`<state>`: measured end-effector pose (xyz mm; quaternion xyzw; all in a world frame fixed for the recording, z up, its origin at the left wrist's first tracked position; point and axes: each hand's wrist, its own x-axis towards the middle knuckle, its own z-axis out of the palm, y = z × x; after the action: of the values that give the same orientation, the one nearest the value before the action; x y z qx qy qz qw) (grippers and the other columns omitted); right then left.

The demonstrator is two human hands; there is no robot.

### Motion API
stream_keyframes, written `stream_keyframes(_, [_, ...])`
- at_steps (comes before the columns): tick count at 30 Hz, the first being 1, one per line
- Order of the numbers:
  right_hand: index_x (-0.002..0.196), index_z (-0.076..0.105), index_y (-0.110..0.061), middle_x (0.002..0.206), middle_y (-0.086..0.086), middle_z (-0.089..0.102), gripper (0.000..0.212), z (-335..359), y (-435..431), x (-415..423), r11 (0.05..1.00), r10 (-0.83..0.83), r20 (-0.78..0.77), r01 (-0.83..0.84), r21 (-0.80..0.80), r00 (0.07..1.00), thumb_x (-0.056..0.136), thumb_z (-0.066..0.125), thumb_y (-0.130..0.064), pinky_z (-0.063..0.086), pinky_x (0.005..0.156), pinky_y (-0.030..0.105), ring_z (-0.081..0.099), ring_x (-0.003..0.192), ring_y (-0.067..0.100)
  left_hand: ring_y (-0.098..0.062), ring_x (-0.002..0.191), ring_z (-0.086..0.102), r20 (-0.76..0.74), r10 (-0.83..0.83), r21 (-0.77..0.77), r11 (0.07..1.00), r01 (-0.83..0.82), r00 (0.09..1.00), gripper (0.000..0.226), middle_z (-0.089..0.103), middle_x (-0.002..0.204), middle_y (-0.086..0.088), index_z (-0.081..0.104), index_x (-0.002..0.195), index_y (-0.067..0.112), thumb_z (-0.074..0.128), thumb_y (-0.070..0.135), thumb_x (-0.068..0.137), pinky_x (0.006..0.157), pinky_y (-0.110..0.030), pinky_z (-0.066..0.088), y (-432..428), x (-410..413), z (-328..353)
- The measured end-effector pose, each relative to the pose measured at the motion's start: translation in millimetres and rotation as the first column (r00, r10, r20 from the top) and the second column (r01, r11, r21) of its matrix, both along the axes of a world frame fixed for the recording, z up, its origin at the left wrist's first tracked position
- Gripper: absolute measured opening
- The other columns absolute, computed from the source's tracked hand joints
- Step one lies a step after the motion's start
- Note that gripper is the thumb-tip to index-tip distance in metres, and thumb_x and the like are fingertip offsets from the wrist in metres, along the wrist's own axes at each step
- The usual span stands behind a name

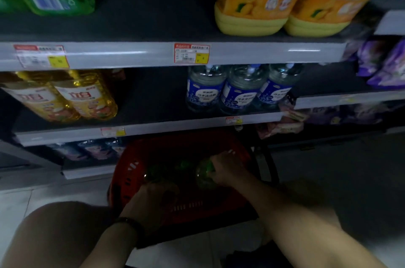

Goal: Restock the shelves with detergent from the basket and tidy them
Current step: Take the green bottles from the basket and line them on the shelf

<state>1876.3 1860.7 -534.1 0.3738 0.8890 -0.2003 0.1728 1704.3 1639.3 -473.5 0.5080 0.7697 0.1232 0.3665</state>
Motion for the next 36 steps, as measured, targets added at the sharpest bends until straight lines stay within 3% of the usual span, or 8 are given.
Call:
stream_keyframes(7, [0.098,0.073,-0.018,0.094,0.0,0.07,0.03,94.4,-18.0,16.4,0.995,0.099,-0.144,-0.1,-0.004,0.985,0.089,0.076,-0.047,0.052,0.07,0.031,0.065,0.083,0.019,-0.01,0.13,0.059,-0.034,-0.01,0.06,0.998,0.012,0.999,0.033,0.059,0.138,0.016,0.058,0.135,0.042,0.062,0.033,0.103,0.104,-0.02,0.046,-16.5,5.6,11.5])
stream_keyframes(10, [0.094,0.075,-0.021,0.088,-0.004,0.073,0.033,146.5,-28.0,16.7,0.989,0.142,-0.195,-0.147,-0.012,0.971,0.084,0.077,-0.053,0.059,0.072,0.036,0.068,0.079,0.015,-0.006,0.127,0.059,-0.032,0.057,0.172,0.984,-0.05,0.998,0.045,0.055,0.133,0.022,0.053,0.139,0.042,0.07,0.034,0.098,0.091,-0.009,0.04,-21.8,9.0,33.0])
stream_keyframes(14, [0.088,0.074,-0.023,0.083,-0.007,0.072,0.032,214.9,-42.5,10.2,0.97,0.241,-0.264,-0.243,0.027,0.934,0.084,0.073,-0.055,0.057,0.077,0.039,0.066,0.078,0.014,0.011,0.106,0.055,0.135,0.162,0.227,0.955,-0.189,0.978,0.067,0.056,0.124,0.029,0.047,0.134,0.045,0.088,0.041,0.081,0.083,-0.008,0.045,-16.9,13.8,74.6])
stream_keyframes(18, [0.093,0.076,-0.024,0.088,-0.006,0.072,0.031,288.9,-52.8,3.2,0.94,0.341,-0.284,-0.32,0.117,0.896,0.087,0.08,-0.054,0.052,0.072,0.034,0.065,0.081,0.013,-0.005,0.122,0.067,0.412,0.078,0.298,0.93,-0.215,0.908,0.084,0.071,0.131,0.015,0.056,0.137,0.039,0.099,0.033,0.065,0.104,-0.037,0.057,-9.1,8.4,110.9])
stream_keyframes(23, [0.075,0.071,-0.02,0.067,-0.003,0.068,0.035,363.0,-64.1,-4.6,0.943,0.333,-0.416,-0.291,0.163,0.846,0.081,0.085,-0.052,0.047,0.056,0.033,0.061,0.06,0.009,0.0,0.117,0.07,0.461,0.023,0.449,0.856,-0.256,0.887,0.075,0.074,0.125,0.022,0.06,0.133,0.035,0.095,0.01,0.072,0.097,-0.021,0.056,-2.6,16.9,162.5])
stream_keyframes(27, [0.08,0.076,-0.017,0.072,0.004,0.072,0.031,404.2,-60.0,-16.7,0.946,0.325,-0.495,-0.277,0.17,0.806,0.082,0.085,-0.046,0.053,0.058,0.041,0.067,0.065,0.02,-0.013,0.11,0.076,0.554,0.088,0.558,0.698,-0.448,0.828,0.066,0.08,0.117,0.005,0.07,0.126,0.024,0.097,0.01,0.068,0.089,-0.028,0.061,-2.2,19.4,188.8])
stream_keyframes(31, [0.089,0.077,-0.019,0.084,0.002,0.079,0.028,416.7,-49.8,-34.4,0.978,0.193,-0.664,-0.2,0.066,0.722,0.083,0.085,-0.045,0.062,0.072,0.049,0.076,0.08,0.023,-0.014,0.101,0.078,0.655,0.128,0.561,0.578,-0.592,0.745,0.058,0.082,0.109,0.003,0.072,0.121,0.016,0.09,0.021,0.066,0.077,-0.024,0.062,-1.0,23.0,214.6])
stream_keyframes(36, [0.123,0.067,-0.029,0.103,0.0,0.076,0.069,396.8,-36.6,-50.6,0.984,-0.023,-0.813,-0.132,-0.123,0.581,0.068,0.08,-0.07,0.063,0.084,0.049,0.076,0.096,0.02,-0.018,0.101,0.079,0.697,0.177,0.542,0.504,-0.672,0.695,0.055,0.082,0.11,0.001,0.072,0.122,0.017,0.088,0.028,0.07,0.079,-0.032,0.065,2.5,6.7,239.1])
